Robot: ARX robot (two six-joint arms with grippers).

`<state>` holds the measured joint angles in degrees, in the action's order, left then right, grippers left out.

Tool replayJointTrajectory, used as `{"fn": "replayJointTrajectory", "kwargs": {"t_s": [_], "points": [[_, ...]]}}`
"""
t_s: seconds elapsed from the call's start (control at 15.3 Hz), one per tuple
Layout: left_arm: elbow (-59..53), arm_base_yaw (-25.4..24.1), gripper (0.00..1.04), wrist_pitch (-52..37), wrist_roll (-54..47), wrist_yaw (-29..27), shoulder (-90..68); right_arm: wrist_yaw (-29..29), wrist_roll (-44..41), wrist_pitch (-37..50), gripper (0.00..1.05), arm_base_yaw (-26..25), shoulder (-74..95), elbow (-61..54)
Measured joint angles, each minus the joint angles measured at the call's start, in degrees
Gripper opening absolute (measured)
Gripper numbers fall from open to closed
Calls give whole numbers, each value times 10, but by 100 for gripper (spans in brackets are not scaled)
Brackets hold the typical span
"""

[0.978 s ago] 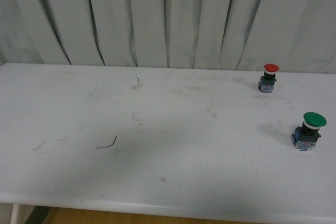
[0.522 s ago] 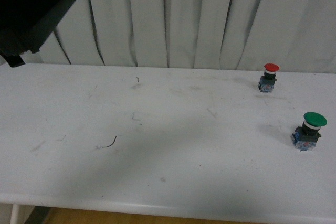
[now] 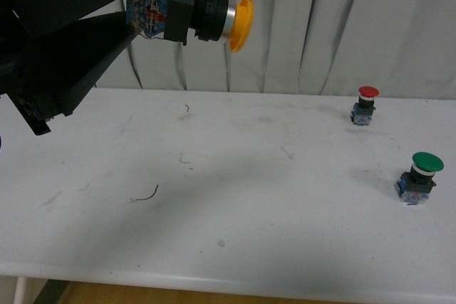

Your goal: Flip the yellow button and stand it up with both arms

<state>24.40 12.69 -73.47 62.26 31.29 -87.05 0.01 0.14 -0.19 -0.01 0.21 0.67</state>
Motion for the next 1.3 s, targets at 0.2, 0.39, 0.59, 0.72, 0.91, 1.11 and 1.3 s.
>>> {"fn": "replayJointTrajectory", "kwargs": {"t_s": [0.2,0.39,0.59,0.72,0.91,1.11,1.3], "points": [[8,9,30,0,14,-11,-12,-28,-1,17,98,-10,7,0],[12,15,30,-1,19,-16,-14,-189,-1,345,98,-58,315,14],[13,18,30,0,18,-20,-17,-144,-1,618,98,-26,674,183],[13,18,30,0,19,-24,-17,-135,1,613,98,-14,879,326],[13,19,30,0,19,-28,-16,-126,0,594,98,5,959,406],[13,24,30,0,18,-28,-16,-211,93,625,98,47,913,367],[13,27,30,0,18,-28,-16,-354,353,741,98,100,913,314]]}}
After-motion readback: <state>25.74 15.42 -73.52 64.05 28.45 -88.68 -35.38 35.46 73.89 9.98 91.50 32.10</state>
